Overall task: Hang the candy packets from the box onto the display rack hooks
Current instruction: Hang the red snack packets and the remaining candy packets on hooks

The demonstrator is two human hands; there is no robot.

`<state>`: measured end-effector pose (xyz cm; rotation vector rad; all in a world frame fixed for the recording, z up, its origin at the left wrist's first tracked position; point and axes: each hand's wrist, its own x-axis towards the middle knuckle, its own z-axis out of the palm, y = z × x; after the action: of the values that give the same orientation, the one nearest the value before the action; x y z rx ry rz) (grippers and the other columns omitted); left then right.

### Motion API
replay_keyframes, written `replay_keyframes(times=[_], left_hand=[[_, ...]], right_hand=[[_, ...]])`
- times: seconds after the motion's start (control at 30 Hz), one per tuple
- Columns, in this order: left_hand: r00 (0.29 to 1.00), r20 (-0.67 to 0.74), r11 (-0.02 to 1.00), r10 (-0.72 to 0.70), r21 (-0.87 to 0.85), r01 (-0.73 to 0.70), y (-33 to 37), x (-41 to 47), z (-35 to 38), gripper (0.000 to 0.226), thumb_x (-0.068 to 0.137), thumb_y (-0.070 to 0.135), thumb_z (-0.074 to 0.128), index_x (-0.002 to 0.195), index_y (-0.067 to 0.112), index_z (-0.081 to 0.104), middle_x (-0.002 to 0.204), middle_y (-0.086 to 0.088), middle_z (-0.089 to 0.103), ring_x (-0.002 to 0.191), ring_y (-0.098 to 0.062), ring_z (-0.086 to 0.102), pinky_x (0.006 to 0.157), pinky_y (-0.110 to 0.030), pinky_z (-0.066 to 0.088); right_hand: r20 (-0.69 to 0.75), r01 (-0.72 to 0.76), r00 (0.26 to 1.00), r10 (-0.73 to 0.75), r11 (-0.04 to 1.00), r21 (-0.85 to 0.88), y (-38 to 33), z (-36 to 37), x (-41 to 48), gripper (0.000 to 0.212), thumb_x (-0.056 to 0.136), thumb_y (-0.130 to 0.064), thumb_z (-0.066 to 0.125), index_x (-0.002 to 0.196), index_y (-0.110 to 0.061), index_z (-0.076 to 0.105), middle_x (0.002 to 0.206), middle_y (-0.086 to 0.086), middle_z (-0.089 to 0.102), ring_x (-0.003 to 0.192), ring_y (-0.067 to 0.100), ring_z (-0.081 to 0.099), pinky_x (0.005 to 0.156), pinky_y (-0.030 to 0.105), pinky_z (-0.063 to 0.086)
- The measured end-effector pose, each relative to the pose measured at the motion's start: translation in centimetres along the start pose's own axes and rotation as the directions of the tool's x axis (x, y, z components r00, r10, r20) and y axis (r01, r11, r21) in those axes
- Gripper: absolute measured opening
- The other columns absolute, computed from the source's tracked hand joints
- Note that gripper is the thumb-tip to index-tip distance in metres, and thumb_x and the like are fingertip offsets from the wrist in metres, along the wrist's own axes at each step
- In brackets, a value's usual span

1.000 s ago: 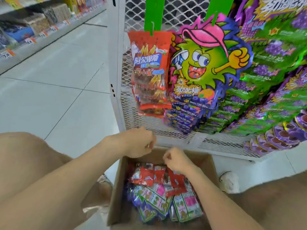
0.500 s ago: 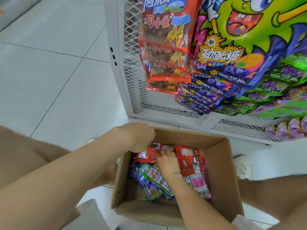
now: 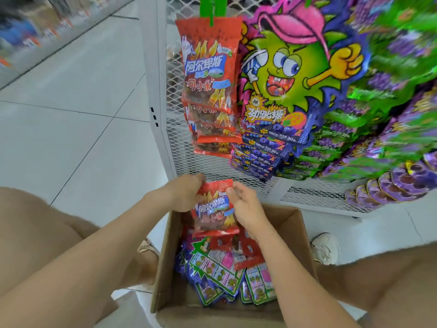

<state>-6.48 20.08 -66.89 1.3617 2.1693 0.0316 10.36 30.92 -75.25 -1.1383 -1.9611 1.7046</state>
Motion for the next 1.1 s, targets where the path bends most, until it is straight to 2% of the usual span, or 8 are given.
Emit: replay_keyframes(times=[0.07, 0.2, 0.33, 0.47, 0.63, 0.8, 0.93, 1.1], left_hand=[[0.993, -0.115, 0.948, -0.026, -0.317, -0.012, 0.6, -0.8, -1.2, 0.012, 0.102, 0.025, 0.067, 0.105, 0.015, 0.062, 0.101, -0.005, 0.069, 0.098, -0.028, 0.067, 0.077, -0.035, 0.049], [0.928, -0.332, 0.596, -0.167, -0.784, -0.174, 2.6, -3.8, -3.6, 0.021, 0.091, 0.023, 0.084, 0.097, 0.007, 0.072, 0.084, -0.012, 0.076, 0.071, -0.014, 0.072, 0.061, -0.030, 0.059], [0.769, -0.620, 0.616, -0.154, -0.669, -0.416, 4.7, -6.2, -5.2, 0.011, 0.088, 0.025, 0.085, 0.086, 0.019, 0.077, 0.073, -0.011, 0.073, 0.063, -0.012, 0.064, 0.066, -0.040, 0.056], [0.625, -0.768, 0.615, -0.143, -0.564, -0.552, 6.5, -8.4, -7.8, 0.005, 0.094, 0.026, 0.079, 0.096, 0.023, 0.076, 0.084, 0.003, 0.079, 0.083, -0.014, 0.077, 0.071, -0.046, 0.064], [0.477, -0.875, 0.680, -0.086, -0.401, -0.614, 8.1, -9.2, -14.1, 0.036, 0.093, 0.017, 0.063, 0.128, 0.025, 0.066, 0.121, 0.015, 0.072, 0.115, -0.003, 0.066, 0.098, -0.032, 0.055], [0.560, -0.808, 0.596, -0.184, -0.544, -0.591, 9.3, -8.0, -21.7, 0.066, 0.083, 0.024, 0.053, 0.148, 0.020, 0.049, 0.144, 0.006, 0.057, 0.127, -0.012, 0.056, 0.102, -0.030, 0.047], [0.615, -0.742, 0.396, -0.268, -0.666, -0.632, 9.9, -7.0, -25.0, 0.069, 0.064, 0.017, 0.046, 0.131, 0.012, 0.060, 0.121, -0.001, 0.067, 0.110, -0.018, 0.066, 0.082, -0.030, 0.054], [0.641, -0.730, 0.435, -0.238, -0.670, -0.602, 9.7, -7.0, -25.4, 0.024, 0.077, 0.027, 0.057, 0.092, 0.014, 0.071, 0.099, -0.014, 0.075, 0.087, -0.017, 0.069, 0.078, -0.036, 0.053]], right_hand=[[-0.052, 0.028, 0.998, -0.022, 0.993, 0.114, -1.7, -1.1, -0.8, 0.040, 0.107, -0.037, 0.057, 0.138, -0.012, 0.061, 0.134, 0.004, 0.067, 0.126, 0.020, 0.062, 0.110, 0.042, 0.049], [-0.122, 0.009, 0.992, 0.042, 0.923, 0.384, -5.0, -2.5, -2.3, 0.026, 0.102, -0.041, 0.063, 0.119, -0.022, 0.068, 0.120, 0.000, 0.073, 0.106, 0.018, 0.071, 0.098, 0.049, 0.057], [-0.107, 0.115, 0.992, -0.072, 0.869, 0.481, -8.7, -3.3, -5.0, 0.022, 0.106, -0.016, 0.059, 0.086, -0.020, 0.068, 0.100, 0.012, 0.076, 0.098, 0.031, 0.070, 0.090, 0.051, 0.057], [-0.336, 0.373, 0.901, -0.274, 0.885, 0.279, -13.4, -3.8, -6.7, 0.035, 0.104, -0.034, 0.064, 0.092, -0.001, 0.061, 0.089, 0.030, 0.067, 0.078, 0.039, 0.066, 0.073, 0.062, 0.054], [-0.538, 0.645, 0.643, -0.545, 0.764, -0.003, -23.0, -5.3, -7.9, 0.010, 0.103, -0.024, 0.065, 0.099, -0.022, 0.073, 0.088, -0.005, 0.077, 0.083, 0.010, 0.073, 0.076, 0.039, 0.060], [-0.476, 0.666, 0.499, -0.724, 0.672, -0.324, -30.6, -6.3, -5.6, 0.014, 0.098, -0.029, 0.067, 0.088, -0.021, 0.072, 0.072, -0.010, 0.070, 0.069, 0.007, 0.066, 0.071, 0.038, 0.055], [-0.436, 0.626, 0.556, -0.708, 0.701, -0.341, -35.1, -6.4, -3.4, 0.039, 0.094, -0.028, 0.068, 0.063, -0.008, 0.057, 0.049, -0.006, 0.039, 0.050, 0.011, 0.032, 0.053, 0.029, 0.028], [-0.455, 0.597, 0.631, -0.629, 0.768, -0.233, -37.6, -6.3, -1.4, 0.047, 0.092, -0.026, 0.067, 0.056, -0.007, 0.043, 0.049, -0.006, 0.026, 0.053, 0.016, 0.024, 0.054, 0.032, 0.021]])
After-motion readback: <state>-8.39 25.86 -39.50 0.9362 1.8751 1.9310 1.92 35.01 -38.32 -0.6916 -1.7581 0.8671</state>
